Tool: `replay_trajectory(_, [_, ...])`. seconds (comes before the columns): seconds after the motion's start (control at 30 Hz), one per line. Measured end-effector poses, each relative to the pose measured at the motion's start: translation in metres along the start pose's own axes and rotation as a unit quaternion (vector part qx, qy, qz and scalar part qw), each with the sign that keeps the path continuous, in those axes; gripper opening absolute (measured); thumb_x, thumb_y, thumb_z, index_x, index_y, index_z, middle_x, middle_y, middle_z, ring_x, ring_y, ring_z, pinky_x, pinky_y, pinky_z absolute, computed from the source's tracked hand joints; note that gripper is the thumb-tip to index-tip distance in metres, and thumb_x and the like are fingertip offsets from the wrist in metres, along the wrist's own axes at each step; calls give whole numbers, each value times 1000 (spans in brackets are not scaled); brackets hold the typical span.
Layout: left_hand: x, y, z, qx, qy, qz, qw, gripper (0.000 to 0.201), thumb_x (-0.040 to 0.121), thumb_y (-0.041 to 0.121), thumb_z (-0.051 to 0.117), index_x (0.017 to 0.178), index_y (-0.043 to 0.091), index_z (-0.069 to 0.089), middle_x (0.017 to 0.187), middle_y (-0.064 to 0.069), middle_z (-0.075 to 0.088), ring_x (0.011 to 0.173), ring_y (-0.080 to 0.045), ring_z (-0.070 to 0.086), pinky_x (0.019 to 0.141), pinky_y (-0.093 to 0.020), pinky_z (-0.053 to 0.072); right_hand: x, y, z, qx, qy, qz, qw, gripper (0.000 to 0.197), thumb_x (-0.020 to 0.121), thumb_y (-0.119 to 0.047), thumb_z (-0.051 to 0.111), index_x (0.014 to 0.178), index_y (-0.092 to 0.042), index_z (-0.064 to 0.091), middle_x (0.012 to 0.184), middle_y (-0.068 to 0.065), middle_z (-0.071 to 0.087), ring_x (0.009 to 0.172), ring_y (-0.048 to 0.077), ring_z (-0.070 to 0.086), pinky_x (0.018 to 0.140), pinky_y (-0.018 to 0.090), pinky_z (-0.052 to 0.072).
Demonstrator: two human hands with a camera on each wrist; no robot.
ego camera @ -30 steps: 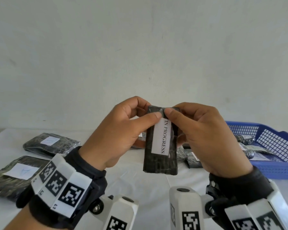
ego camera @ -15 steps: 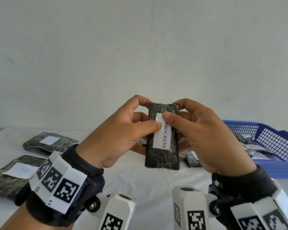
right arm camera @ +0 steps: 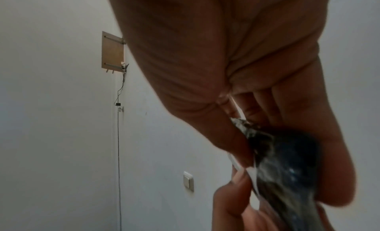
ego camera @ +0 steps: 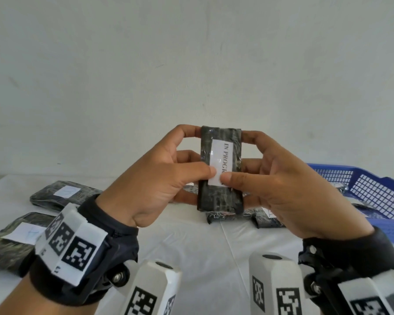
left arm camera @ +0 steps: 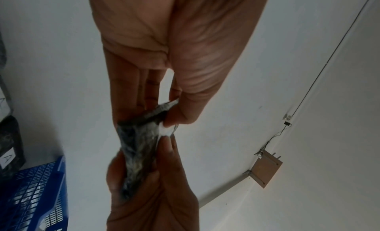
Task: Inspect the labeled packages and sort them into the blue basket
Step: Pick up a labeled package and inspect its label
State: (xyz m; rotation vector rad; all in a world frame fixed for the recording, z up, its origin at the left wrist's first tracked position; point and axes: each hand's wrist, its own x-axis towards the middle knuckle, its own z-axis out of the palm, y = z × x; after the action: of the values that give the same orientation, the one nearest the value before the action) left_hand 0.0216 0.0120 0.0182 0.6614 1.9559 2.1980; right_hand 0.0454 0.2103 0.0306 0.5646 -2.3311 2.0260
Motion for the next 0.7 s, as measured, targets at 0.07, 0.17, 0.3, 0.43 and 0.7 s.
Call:
replay_trajectory(0.07, [-1, 0, -1, -1, -14, -2, 1000, 50, 93, 0, 70, 131, 30, 59, 113, -24, 73, 87, -24, 76, 64, -35, 62, 0, 0, -1, -4, 6, -10, 1000, 57, 82, -12, 77, 133, -25, 55, 104, 25, 77, 88, 41, 77, 68, 45, 63])
replay_trajectory(0.17, [0, -2, 0, 14, -9, 5, 1000, 58, 91, -3, 70, 134, 34, 57, 113, -26, 72, 88, -25, 75, 69, -37, 62, 2, 2, 0, 10, 33, -18, 999, 57, 86, -2, 76, 134, -24, 55, 103, 37, 70, 81, 38, 75, 67, 45, 64])
replay_trajectory(0.3, [1, 0, -2, -4, 10, 10, 1000, 60, 88, -2, 70, 134, 34, 57, 112, -23, 75, 86, -22, 76, 64, -31, 60, 4, 3, 0, 23, 37, -25, 999, 78, 73, 1, 81, 140, -27, 52, 93, 30, 66, 81, 33, 70, 70, 37, 65])
replay_trajectory(0.43, [1, 1, -3, 3, 14, 18, 1000, 65, 85, -2, 73, 135, 37, 57, 108, -19, 76, 85, -21, 76, 65, -29, 61, 6, 5, -1, -1, 51, -32, 998, 76, 78, 4, 81, 140, -31, 54, 87, 14, 70, 80, 28, 72, 71, 35, 63])
replay_trajectory(0.7, [1, 2, -2, 19, 26, 30, 999, 77, 86, -6, 72, 144, 41, 52, 110, -23, 74, 83, -21, 75, 68, -29, 61, 4, 3, -1, -32, 46, -35, 998, 82, 78, 7, 81, 144, -32, 52, 94, 12, 74, 80, 25, 71, 82, 37, 64])
